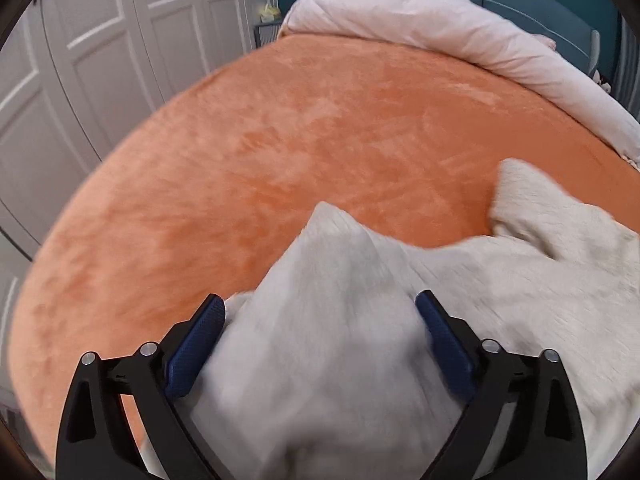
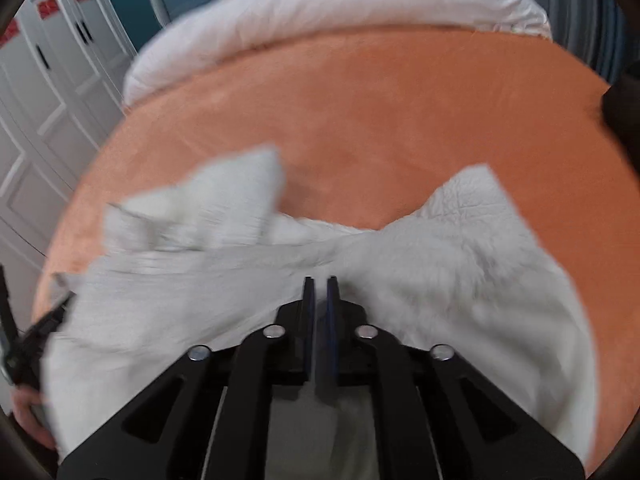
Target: Fold large clothes
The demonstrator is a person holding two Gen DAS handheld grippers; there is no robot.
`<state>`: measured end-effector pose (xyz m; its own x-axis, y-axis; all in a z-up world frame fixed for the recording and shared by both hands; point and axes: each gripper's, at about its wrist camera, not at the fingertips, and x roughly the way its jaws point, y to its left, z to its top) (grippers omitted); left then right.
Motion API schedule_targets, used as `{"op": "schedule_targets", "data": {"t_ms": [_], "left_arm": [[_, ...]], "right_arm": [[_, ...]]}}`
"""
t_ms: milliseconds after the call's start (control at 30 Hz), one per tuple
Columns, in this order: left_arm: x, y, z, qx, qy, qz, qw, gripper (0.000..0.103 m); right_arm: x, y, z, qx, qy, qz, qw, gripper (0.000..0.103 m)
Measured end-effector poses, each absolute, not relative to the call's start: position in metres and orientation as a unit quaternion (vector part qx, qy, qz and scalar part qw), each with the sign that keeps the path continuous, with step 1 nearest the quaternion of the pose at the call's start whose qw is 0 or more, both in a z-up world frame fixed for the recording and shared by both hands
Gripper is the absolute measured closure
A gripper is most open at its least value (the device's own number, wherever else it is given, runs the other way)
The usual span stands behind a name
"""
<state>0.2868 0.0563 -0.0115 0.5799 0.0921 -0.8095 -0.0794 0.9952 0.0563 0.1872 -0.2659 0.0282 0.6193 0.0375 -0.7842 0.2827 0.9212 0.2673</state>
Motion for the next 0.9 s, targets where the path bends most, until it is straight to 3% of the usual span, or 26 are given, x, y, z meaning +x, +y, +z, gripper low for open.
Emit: {"op": "schedule_targets", "data": {"t_ms": [200,533,767,900], "left_arm": [[0.232,0.055,0.036,-0.007,0.449,0.028,0.893,0.010],[0.178,0.070,0.081,-0.012,0.445,0.028,0.895,0.010],[0.163,0.090,0.072,-0.031,0.466,0.033,0.883,0.009],[0.162,0.118,0.036,-0.098,0.513,0.030,0.852,0.009]], "right_arm": [[0.147,-0.192,0.077,0.149,0.411,0.007,0.899,0.088],[0.144,-0.120,0.060,0.130,0.466,0.045,0.874,0.088],[0.140,-0.109,0.020,0.113,0.485,0.031,0.867,0.089],[0.145,-0.106,0.031,0.101,0.500,0.029,0.860,0.089]]}}
